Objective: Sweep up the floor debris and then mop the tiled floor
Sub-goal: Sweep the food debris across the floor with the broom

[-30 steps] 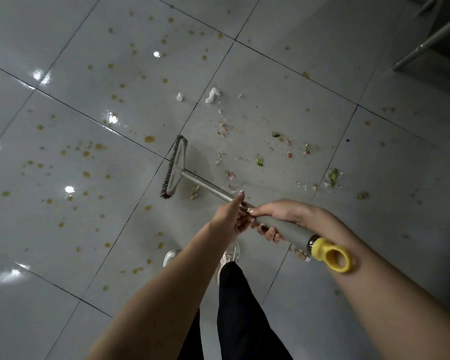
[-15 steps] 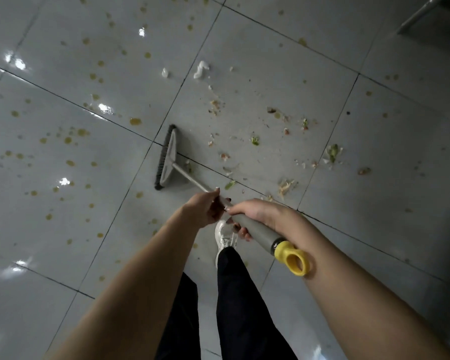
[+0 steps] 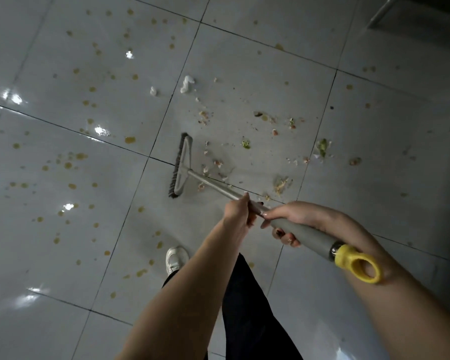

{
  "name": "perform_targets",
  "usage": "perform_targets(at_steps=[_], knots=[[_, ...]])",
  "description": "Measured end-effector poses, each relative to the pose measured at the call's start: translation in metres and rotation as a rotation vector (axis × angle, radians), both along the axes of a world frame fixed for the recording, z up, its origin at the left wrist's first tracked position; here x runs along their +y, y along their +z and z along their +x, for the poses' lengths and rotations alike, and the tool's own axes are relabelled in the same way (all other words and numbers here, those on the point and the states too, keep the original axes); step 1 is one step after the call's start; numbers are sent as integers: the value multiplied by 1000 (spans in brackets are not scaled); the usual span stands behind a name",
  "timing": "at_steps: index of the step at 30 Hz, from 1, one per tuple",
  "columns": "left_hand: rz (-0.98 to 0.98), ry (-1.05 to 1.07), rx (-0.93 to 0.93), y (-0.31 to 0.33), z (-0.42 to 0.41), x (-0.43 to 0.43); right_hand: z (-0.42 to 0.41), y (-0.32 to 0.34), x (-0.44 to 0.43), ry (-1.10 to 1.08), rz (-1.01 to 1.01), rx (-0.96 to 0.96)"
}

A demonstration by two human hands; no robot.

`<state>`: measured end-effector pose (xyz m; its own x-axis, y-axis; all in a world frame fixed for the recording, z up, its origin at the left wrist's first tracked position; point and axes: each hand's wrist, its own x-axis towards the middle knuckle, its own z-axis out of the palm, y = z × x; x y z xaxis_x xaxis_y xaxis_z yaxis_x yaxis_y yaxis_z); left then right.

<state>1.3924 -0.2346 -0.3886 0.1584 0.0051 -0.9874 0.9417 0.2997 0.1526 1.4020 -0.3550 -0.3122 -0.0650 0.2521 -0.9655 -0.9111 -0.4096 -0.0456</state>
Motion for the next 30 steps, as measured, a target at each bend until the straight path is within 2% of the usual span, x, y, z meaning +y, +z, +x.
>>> perform_targets(at_steps=[3,6,9,15,22,30], knots=[[90,2,1,-5,11,26,9,-9,27,-42,95,25],[118,-27,43,-15,18,49,11,-22,53,-61,62,-19],[89,-119,113,-24,17,48,5,-31,56,-15,-22,-102],[-60,-268,173,-20,5,-18,-11,-17,-6,-33,-157,-32],[-41,-300,94,16,27,-50,3,12,-41,-18,-191,-96],[16,-238,-6,42,77,-17,51,25,-16,-5,-121,-151]])
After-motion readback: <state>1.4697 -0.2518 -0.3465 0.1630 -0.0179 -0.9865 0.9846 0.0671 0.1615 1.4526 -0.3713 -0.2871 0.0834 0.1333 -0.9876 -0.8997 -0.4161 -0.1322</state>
